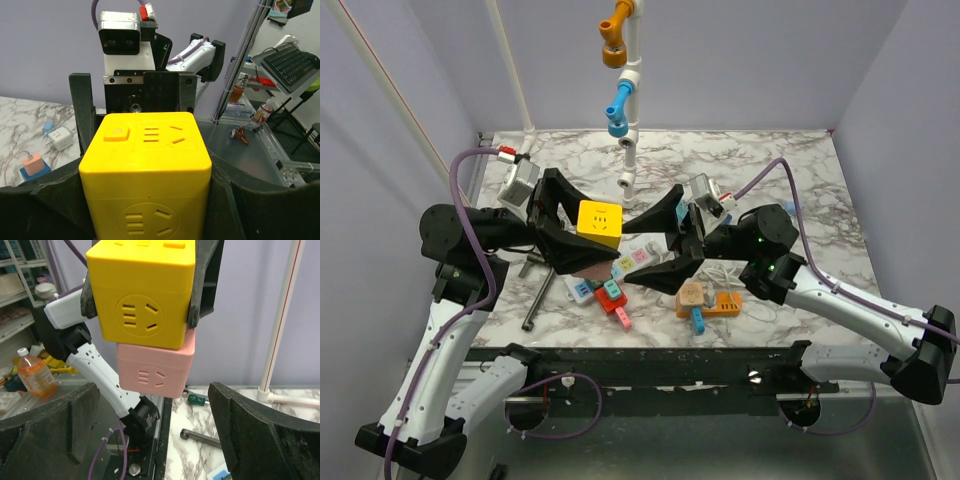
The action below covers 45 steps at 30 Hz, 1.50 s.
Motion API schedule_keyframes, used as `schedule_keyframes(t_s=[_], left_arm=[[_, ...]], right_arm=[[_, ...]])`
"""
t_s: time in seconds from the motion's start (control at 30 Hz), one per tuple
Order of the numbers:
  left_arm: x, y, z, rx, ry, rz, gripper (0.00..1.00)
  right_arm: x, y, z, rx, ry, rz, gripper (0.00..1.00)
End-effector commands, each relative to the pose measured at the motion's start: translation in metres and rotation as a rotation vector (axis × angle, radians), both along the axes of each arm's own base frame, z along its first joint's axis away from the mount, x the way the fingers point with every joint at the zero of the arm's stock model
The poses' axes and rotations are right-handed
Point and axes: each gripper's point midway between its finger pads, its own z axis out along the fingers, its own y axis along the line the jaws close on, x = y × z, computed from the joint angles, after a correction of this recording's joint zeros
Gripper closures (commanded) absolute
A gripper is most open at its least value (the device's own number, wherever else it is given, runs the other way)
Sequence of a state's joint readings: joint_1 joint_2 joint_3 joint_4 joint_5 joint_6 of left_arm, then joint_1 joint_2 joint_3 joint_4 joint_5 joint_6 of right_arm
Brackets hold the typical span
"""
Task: Pull the plug off the socket
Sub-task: Remove the plug from the socket.
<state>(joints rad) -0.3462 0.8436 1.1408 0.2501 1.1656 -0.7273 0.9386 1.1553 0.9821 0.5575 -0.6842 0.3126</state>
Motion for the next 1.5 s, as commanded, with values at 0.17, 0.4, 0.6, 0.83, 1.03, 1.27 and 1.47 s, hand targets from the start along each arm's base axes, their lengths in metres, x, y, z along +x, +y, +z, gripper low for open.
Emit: schedule_keyframes(t_s=[0.17, 0.4, 0.6, 0.83, 1.03, 1.27, 1.47], left_arm=[[-0.024, 0.007, 0.015, -0.030, -0.111, -0.036, 1.00], [-0.019, 0.008, 0.012, -0.028, -0.134, -0.013, 1.00], [-0.014, 0.008, 0.010, -0.030, -0.148, 0.008, 1.00], [-0.016, 0.009, 0.015, -0.043, -0.163, 0.025, 1.00], [-0.018, 0.012, 0.011, -0.030, -0.166, 0.040, 1.00], [-0.009, 0.021, -0.007, 0.056, -0.202, 0.183, 0.03], [-0.004, 0.033, -0.036, 0.206, -0.283, 0.271, 0.02]], right_arm=[[-0.005, 0.025, 0.028, 0.108, 0.005, -0.033, 0.00], [-0.015, 0.043, 0.026, 0.120, 0.029, -0.044, 0.00], [-0.013, 0.053, 0.029, 0.154, 0.057, -0.086, 0.00], [-0.010, 0.070, 0.019, 0.141, 0.125, -0.063, 0.37], [0.001, 0.062, 0.017, 0.125, 0.124, -0.146, 0.78], [0.023, 0.039, -0.018, -0.256, -0.035, -0.326, 0.93], [0.041, 0.006, -0.093, -0.659, -0.124, -0.422, 0.99]])
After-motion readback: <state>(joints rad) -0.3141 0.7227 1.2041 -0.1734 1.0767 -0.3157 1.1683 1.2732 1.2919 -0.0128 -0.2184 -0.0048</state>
